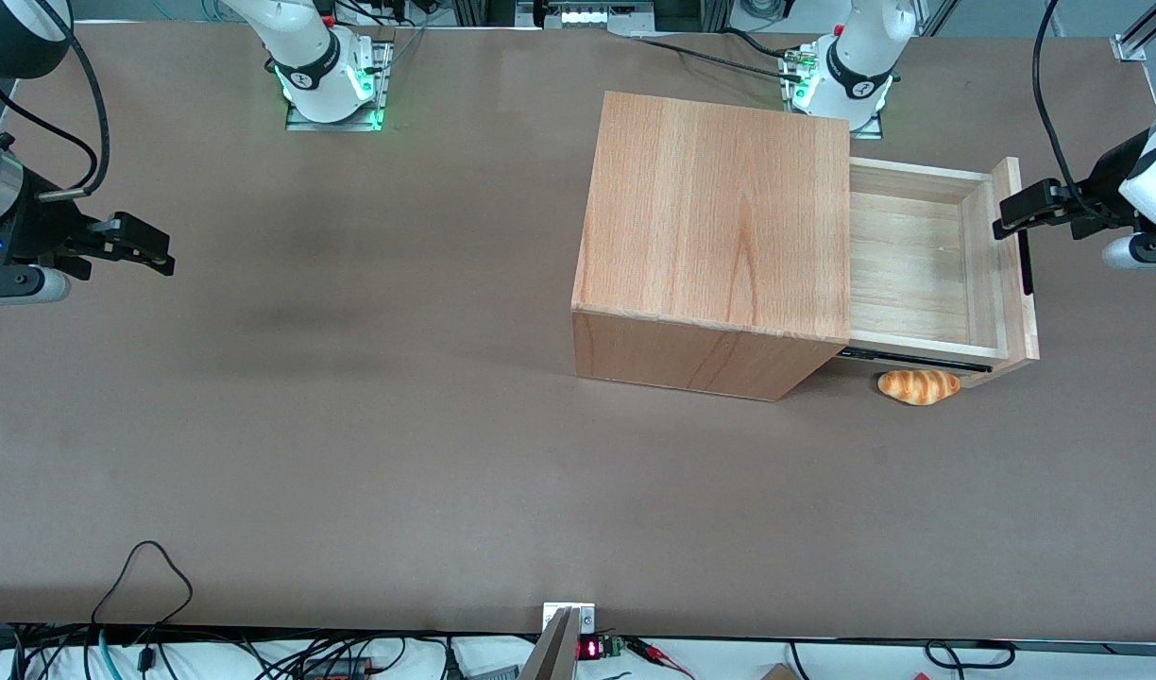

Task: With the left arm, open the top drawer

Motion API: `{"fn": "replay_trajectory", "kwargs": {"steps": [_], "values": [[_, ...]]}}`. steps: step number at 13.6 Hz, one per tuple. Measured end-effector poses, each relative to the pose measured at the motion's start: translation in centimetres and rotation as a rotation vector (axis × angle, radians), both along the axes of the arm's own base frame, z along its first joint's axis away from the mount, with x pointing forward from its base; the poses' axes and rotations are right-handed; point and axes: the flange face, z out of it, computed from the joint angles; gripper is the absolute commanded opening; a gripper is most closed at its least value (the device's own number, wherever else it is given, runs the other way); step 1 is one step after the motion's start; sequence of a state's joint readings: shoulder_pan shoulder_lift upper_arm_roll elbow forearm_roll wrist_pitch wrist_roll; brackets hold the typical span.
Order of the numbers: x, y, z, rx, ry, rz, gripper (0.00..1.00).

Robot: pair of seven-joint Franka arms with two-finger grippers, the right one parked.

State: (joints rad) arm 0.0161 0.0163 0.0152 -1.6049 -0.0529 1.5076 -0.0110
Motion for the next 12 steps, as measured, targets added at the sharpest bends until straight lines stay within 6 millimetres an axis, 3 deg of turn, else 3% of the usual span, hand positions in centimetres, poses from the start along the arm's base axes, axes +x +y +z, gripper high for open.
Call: {"fn": "replay_trajectory", "kwargs": {"steps": [12], "values": [[-1.3,-0.3,-0.6,0.064,-0.001,-0.022,1.0]]}}
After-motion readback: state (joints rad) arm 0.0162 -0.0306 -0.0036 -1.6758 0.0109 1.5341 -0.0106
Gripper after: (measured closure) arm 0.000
